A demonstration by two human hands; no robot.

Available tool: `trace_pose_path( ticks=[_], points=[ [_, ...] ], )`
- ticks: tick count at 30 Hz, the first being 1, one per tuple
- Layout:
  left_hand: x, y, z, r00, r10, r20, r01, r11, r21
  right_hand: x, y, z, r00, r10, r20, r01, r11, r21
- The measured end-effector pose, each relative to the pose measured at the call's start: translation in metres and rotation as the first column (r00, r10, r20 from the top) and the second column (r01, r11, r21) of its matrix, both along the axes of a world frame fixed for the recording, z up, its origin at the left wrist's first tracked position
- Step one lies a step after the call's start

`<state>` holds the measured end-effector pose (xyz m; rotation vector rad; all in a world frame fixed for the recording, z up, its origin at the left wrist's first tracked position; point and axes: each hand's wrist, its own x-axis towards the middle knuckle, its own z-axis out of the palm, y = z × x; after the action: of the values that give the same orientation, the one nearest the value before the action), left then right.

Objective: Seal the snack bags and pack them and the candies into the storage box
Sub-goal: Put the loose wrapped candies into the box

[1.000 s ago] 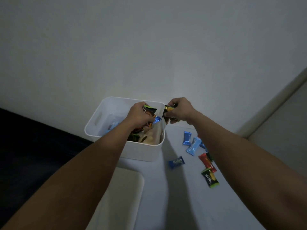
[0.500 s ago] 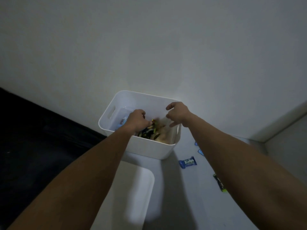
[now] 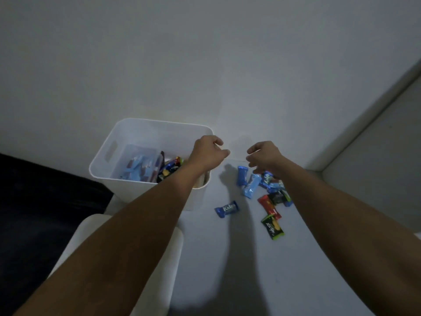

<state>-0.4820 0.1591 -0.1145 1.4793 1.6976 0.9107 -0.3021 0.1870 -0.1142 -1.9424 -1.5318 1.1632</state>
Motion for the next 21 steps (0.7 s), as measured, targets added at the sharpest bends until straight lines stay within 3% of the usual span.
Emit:
trace_pose_path(
  ticks=[5, 10, 13, 16, 18, 21],
  points=[
    [0.061, -0.005, -0.020, 0.987, -0.164, -0.008, 0.162, 0.983, -0.083, 0.063, -0.016, -0.023, 0.991, -0.030, 0.132, 0.038, 0.997, -0.060],
    [0.086, -0.021, -0.072, 0.920, -0.342, -0.193, 0.288, 0.922, -0.260, 0.106, -0.030, -0.053, 0.937, 0.106, 0.334, -0.054, 0.985, -0.164],
    [0.088, -0.031, -0.109, 0.796, -0.462, -0.390, 0.306, 0.864, -0.399, 0.121, -0.041, -0.075, 0.852, 0.260, 0.454, -0.171, 0.958, -0.229],
    [0.087, -0.038, -0.139, 0.635, -0.526, -0.566, 0.216, 0.824, -0.523, 0.129, -0.046, -0.103, 0.820, 0.359, 0.446, -0.245, 0.924, -0.294],
    [0.088, -0.043, -0.158, 0.625, -0.526, -0.577, 0.187, 0.818, -0.544, 0.135, -0.046, -0.125, 0.771, 0.432, 0.468, -0.302, 0.895, -0.328],
    [0.095, -0.049, -0.178, 0.693, -0.479, -0.539, 0.185, 0.840, -0.510, 0.135, -0.054, -0.140, 0.681, 0.525, 0.510, -0.389, 0.850, -0.355]
  ],
)
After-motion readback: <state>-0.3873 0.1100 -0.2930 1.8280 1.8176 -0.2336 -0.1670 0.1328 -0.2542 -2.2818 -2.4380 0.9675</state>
